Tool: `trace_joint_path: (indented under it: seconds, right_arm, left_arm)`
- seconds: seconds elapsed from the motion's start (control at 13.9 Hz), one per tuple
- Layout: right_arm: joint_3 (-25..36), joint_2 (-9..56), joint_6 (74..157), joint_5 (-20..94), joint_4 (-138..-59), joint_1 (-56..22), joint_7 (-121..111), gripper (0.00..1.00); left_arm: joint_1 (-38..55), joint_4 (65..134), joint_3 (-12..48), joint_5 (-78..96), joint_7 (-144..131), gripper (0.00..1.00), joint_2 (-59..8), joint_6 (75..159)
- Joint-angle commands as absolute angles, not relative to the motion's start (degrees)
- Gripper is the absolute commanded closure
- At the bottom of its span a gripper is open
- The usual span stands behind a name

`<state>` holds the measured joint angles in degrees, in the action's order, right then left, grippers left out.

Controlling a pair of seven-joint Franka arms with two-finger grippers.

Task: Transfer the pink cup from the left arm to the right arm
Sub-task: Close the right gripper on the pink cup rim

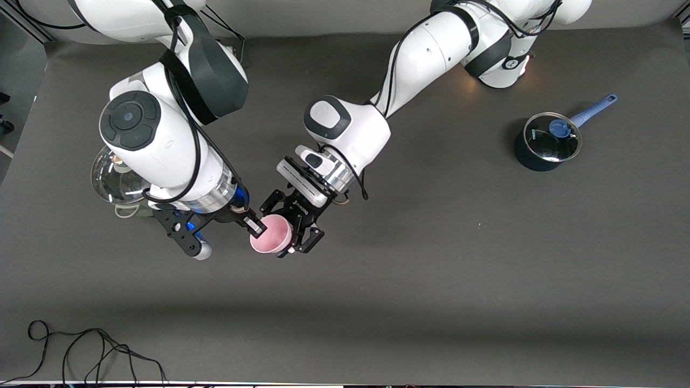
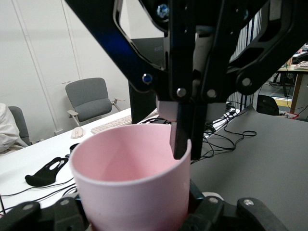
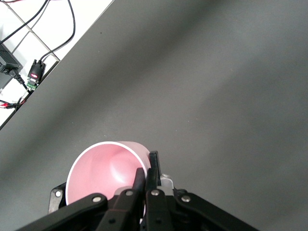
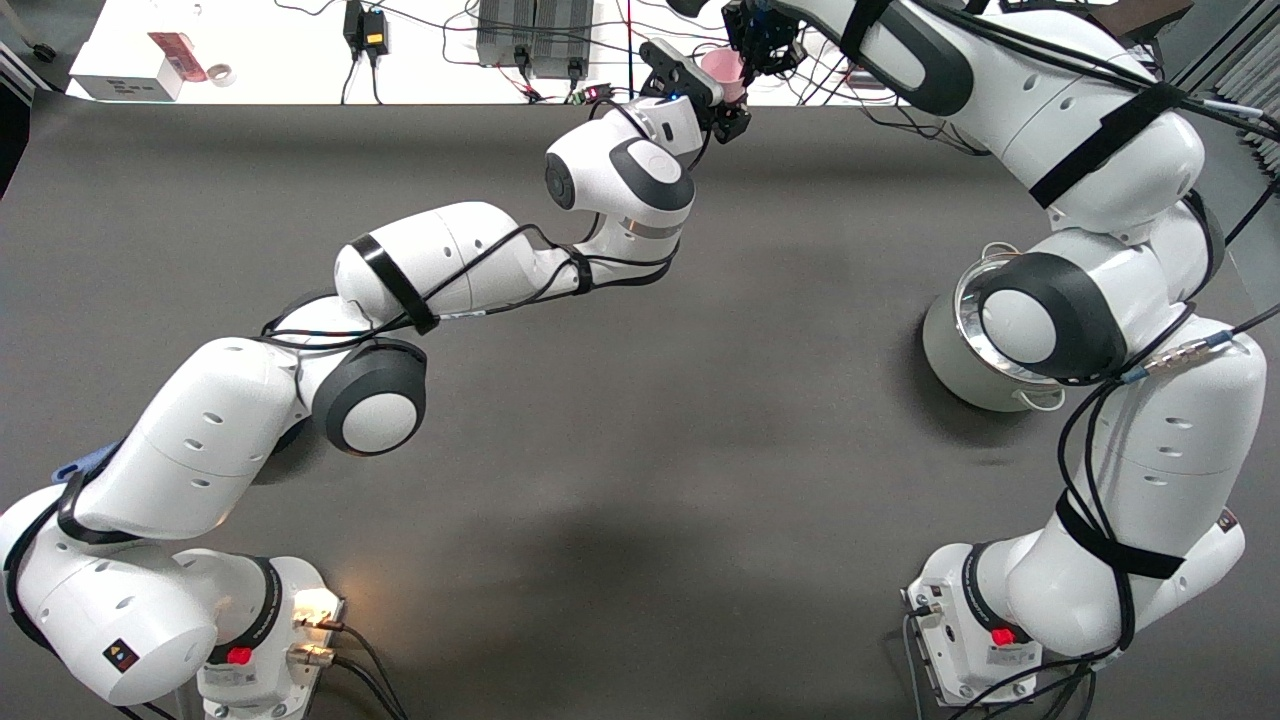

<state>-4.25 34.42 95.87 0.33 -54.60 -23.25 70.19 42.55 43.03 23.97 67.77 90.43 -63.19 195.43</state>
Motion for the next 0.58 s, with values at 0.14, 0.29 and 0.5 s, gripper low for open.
trace_joint_path:
  seconds: [0.14,0.29,0.5]
  right_arm:
    - [-4.4,35.1,96.1,-0.3,-52.9,-23.5,72.1,1.00]
    - [-4.4,35.1,96.2,-0.4,-52.9,-23.5,72.0,1.00]
    - [-3.8,35.2,96.9,-0.7,-52.7,-23.3,71.4,1.00]
  left_arm:
    - [43.3,43.2,22.2,66.7,89.0,0.01,-61.9,195.6]
    - [43.3,43.6,22.6,66.4,87.8,0.00,-61.5,195.1]
    - [43.3,43.7,21.6,66.0,85.4,0.00,-61.4,194.9]
